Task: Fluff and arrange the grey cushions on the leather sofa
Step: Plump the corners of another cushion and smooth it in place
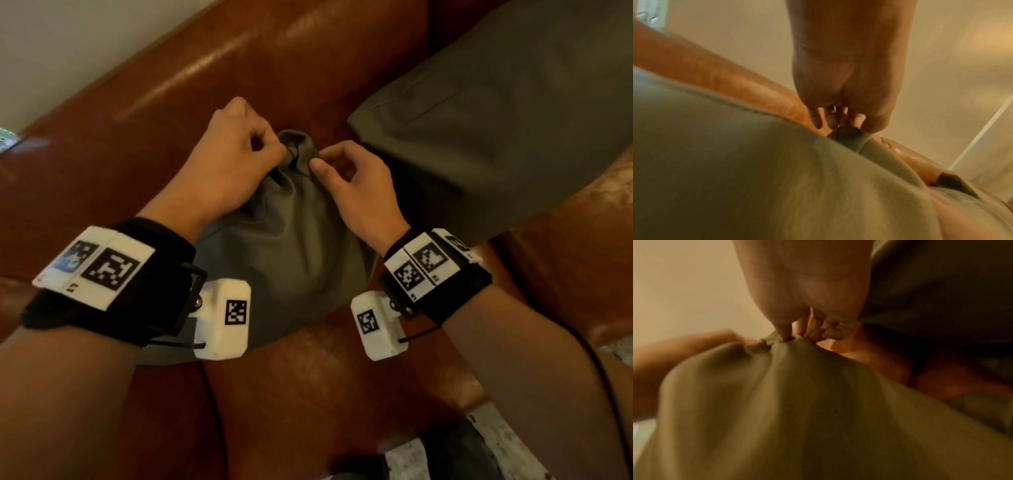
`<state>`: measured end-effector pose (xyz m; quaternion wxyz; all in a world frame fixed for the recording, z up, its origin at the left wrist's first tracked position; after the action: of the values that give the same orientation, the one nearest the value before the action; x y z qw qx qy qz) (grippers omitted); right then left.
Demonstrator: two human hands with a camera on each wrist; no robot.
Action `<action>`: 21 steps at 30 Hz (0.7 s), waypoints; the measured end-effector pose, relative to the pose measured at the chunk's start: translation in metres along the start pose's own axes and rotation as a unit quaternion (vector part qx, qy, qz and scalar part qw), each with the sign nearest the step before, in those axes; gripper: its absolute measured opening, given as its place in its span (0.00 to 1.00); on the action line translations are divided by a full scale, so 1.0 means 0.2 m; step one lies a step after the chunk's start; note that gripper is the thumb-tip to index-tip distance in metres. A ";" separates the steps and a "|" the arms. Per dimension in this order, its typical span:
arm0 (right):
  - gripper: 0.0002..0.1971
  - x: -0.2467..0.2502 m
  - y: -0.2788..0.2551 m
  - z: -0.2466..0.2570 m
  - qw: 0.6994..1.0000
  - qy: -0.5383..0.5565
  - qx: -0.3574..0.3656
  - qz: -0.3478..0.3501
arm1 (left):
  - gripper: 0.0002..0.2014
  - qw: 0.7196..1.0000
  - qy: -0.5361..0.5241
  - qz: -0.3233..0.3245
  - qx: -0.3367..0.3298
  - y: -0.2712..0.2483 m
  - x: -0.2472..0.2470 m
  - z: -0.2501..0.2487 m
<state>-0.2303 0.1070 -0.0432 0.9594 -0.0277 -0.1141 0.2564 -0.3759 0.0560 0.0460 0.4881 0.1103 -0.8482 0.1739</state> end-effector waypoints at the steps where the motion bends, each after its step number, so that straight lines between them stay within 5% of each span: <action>1: 0.06 -0.01 0.01 0.00 1.000 0.012 -0.015 0.007 | 0.08 1.000 -0.022 -0.012 0.002 -0.01 -0.01 0.02; 6: 0.08 -0.05 0.03 -0.04 0.989 0.106 -0.102 0.031 | 0.08 0.995 -0.075 -0.069 -0.006 -0.08 -0.01 0.05; 12: 0.09 -0.10 0.00 -0.03 0.935 0.253 -0.245 0.037 | 0.08 0.990 -0.067 -0.117 -0.040 -0.15 -0.01 0.03; 17: 0.07 -0.09 -0.03 0.01 0.955 0.209 -0.209 0.018 | 0.06 0.982 -0.107 -0.152 -0.016 -0.12 0.05 0.02; 19: 0.07 -0.09 -0.03 0.01 0.960 0.201 -0.192 0.022 | 0.08 0.987 -0.094 -0.122 0.043 -0.04 0.06 0.05; 21: 0.06 -0.07 -0.03 0.03 0.967 0.190 -0.169 0.003 | 0.11 0.996 -0.042 -0.024 0.080 0.01 0.02 0.06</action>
<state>-0.2400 0.0947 -0.0388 0.9441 -0.2384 0.0288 0.2260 -0.3883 0.0530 0.0426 0.4457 0.1762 -0.8484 0.2247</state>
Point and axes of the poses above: each hand's wrist, its own y-axis towards the middle knuckle, its own x-axis out of the back of the hand, z = x × y, the point moved 4 cm from there along y, towards the middle knuckle
